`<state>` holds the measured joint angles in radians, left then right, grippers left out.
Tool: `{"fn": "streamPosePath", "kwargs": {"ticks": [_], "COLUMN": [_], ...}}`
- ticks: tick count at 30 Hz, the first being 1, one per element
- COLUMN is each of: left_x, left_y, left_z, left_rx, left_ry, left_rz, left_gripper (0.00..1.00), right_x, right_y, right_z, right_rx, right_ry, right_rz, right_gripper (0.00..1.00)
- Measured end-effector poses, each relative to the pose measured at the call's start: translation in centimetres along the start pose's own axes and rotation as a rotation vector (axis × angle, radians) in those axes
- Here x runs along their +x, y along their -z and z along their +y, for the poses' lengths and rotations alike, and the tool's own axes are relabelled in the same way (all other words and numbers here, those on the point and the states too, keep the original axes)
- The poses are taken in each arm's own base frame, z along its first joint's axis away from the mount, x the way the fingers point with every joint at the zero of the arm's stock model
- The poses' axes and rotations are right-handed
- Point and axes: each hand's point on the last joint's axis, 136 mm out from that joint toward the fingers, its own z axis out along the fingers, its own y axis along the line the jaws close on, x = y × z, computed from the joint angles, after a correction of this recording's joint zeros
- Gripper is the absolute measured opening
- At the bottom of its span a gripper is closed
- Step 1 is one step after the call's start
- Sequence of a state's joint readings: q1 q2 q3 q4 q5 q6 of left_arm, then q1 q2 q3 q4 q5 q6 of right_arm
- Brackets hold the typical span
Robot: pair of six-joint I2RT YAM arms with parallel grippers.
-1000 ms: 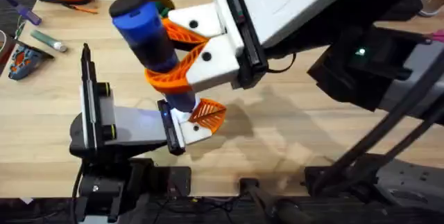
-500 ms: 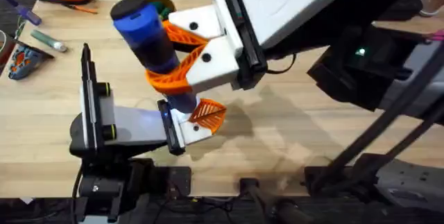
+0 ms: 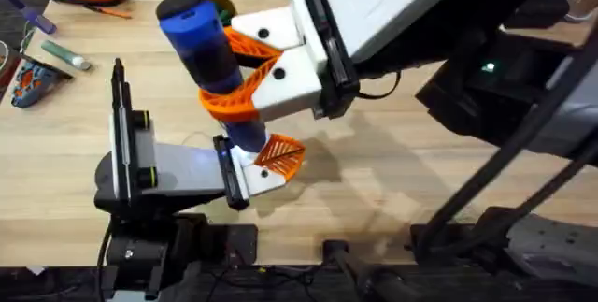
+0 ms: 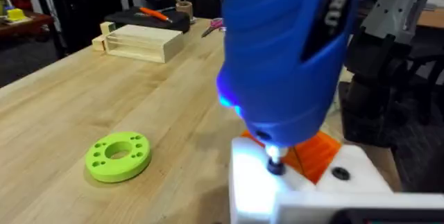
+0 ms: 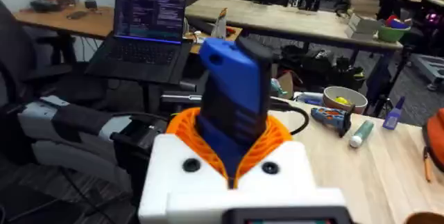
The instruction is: Pick up the gripper from the table and insert it into the empty holder that is missing its gripper. Then pick up a screw, insert it into the mounting hole, and use the screwdriver to tighten it. Finally, clean up the table by picking up the vegetable and placing it into the bucket.
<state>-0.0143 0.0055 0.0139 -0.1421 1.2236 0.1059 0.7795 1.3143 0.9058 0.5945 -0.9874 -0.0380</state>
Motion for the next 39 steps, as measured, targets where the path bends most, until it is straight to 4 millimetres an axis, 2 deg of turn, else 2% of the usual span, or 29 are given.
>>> {"fn": "streamPosePath", "kwargs": {"ticks": [39], "left_x": [0.08], "left_y": [-0.02], "left_z": [0.04], "left_rx": [0.0], "left_ry": [0.025], "left_rz": [0.003], "left_gripper": [0.014], "right_x": [0.28], "right_y": [-0.51], "right_z": [-0.87], "right_rx": [0.006], "right_ry": [0.021], "right_rz": [-0.009], "right_gripper": [0.026]}}
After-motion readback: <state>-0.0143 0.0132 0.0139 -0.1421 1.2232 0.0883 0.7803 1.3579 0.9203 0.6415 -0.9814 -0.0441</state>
